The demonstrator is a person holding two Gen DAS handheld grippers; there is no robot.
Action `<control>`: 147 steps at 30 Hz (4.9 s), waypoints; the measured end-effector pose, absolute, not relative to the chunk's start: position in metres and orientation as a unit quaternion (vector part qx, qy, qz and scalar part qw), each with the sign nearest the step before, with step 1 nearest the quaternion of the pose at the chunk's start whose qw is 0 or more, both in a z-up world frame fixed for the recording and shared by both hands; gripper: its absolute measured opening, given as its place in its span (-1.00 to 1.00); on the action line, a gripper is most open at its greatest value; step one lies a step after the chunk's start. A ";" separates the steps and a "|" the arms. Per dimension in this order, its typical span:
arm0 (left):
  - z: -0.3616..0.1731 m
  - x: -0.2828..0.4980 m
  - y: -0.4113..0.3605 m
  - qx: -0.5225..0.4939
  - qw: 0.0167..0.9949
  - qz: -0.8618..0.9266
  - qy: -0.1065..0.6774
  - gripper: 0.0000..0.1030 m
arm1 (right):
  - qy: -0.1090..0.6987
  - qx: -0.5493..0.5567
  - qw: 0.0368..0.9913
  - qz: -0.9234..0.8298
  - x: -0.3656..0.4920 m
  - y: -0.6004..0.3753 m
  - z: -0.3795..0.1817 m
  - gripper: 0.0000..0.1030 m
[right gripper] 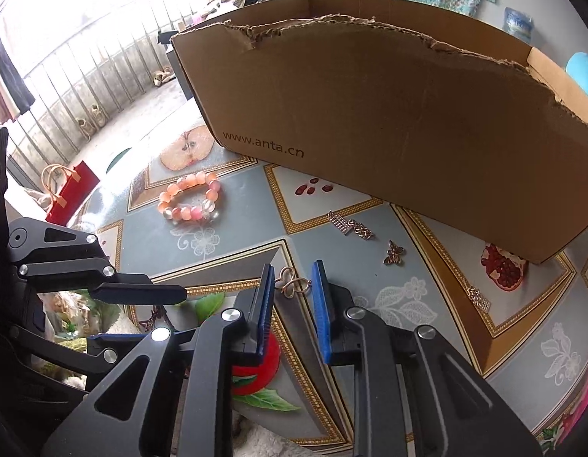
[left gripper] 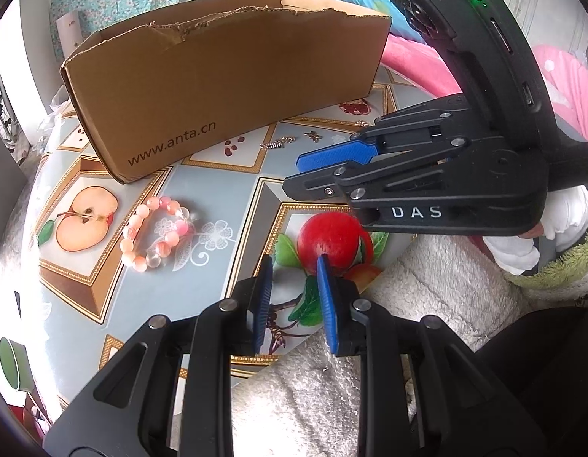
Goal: Organize jewelry
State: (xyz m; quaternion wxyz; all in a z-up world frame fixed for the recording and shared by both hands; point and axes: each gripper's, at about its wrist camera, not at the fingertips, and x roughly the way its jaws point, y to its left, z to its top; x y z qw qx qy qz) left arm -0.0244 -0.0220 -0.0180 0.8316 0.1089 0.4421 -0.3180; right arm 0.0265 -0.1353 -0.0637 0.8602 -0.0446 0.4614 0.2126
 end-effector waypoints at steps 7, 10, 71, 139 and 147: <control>-0.014 -0.024 -0.021 0.110 0.835 -0.312 0.440 -0.56 | 0.459 -0.014 0.862 0.216 0.029 -0.159 -0.056 -0.61; -0.011 -0.019 -0.022 0.110 0.840 -0.306 0.435 -0.56 | 0.449 -0.005 0.869 0.206 0.026 -0.172 -0.049 -0.61; 0.088 0.098 -0.072 0.104 0.879 -0.334 0.324 -0.92 | 0.343 0.033 0.921 0.182 0.099 -0.223 0.057 -0.61; -0.018 0.066 -0.079 0.147 0.852 -0.321 0.387 -0.95 | 0.435 0.181 0.866 0.167 0.027 -0.256 -0.059 -0.57; 0.006 0.062 -0.053 0.109 0.871 -0.302 0.371 -0.95 | 0.433 0.111 0.879 0.163 0.029 -0.227 -0.054 -0.57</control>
